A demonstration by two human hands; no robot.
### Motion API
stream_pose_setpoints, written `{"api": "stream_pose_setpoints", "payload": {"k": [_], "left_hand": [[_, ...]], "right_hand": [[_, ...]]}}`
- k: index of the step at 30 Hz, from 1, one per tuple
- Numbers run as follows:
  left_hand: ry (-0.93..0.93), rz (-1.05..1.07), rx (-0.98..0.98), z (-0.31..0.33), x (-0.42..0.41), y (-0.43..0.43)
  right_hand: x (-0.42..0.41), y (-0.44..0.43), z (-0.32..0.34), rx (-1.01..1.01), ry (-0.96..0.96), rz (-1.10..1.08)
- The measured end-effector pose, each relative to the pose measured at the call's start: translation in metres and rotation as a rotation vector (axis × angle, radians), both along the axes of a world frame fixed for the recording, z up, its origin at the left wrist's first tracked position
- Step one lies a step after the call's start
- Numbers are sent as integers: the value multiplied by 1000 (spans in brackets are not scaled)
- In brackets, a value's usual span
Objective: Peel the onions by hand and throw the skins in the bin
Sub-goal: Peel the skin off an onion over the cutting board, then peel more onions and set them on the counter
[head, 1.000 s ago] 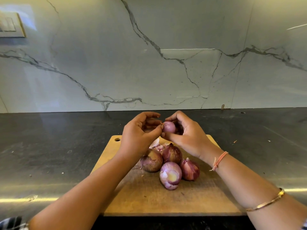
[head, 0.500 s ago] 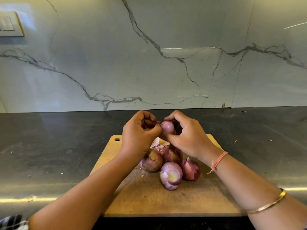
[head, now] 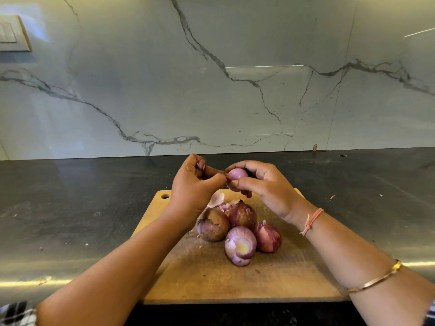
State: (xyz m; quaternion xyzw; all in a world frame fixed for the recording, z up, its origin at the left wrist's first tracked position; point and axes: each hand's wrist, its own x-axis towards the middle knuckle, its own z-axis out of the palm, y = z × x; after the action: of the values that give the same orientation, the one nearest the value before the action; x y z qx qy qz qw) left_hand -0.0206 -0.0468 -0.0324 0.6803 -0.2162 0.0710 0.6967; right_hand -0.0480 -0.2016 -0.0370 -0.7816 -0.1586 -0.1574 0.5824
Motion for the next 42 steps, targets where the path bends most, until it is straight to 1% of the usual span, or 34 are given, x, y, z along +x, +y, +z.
{"api": "stream_pose_setpoints", "payload": {"k": [4,11,13,15,16,17,18,21,24,27,34,38,40,42], "left_hand": [[35,-74,-31,1,0,1],[103,-191,-107,0,0,0],[133,-219,-136,1,0,0],[182,-239,-207,3,1,2],[195,-233,-238,3,3,4],[179,-201,-229,4,5,6],[128,-140,-158,4,6,8],[-88,44,165,-2,5,8],[-259,119,342,-7,3,6],[-314,166,346,-6,5,9],[-329,214,318,-5,6,13],[-359,261,303,-6,9,15],[-358,287,305,-5,11,16],[-334,294,296,-5,12,16]], "right_hand": [[-2,1,2,87,53,67],[3,-2,0,122,122,77],[5,-2,-1,194,161,97],[5,-4,-1,317,202,117],[5,-5,-1,355,206,116],[6,-7,0,363,199,107],[6,-7,0,348,186,88],[7,-7,-1,230,148,-26],[6,-7,-1,143,116,-106],[4,-12,0,109,111,-161],[-6,-51,14,-24,114,-377],[-15,-79,12,-204,138,-620],[-17,-89,10,-239,184,-710],[-17,-95,8,-240,277,-756]]}}
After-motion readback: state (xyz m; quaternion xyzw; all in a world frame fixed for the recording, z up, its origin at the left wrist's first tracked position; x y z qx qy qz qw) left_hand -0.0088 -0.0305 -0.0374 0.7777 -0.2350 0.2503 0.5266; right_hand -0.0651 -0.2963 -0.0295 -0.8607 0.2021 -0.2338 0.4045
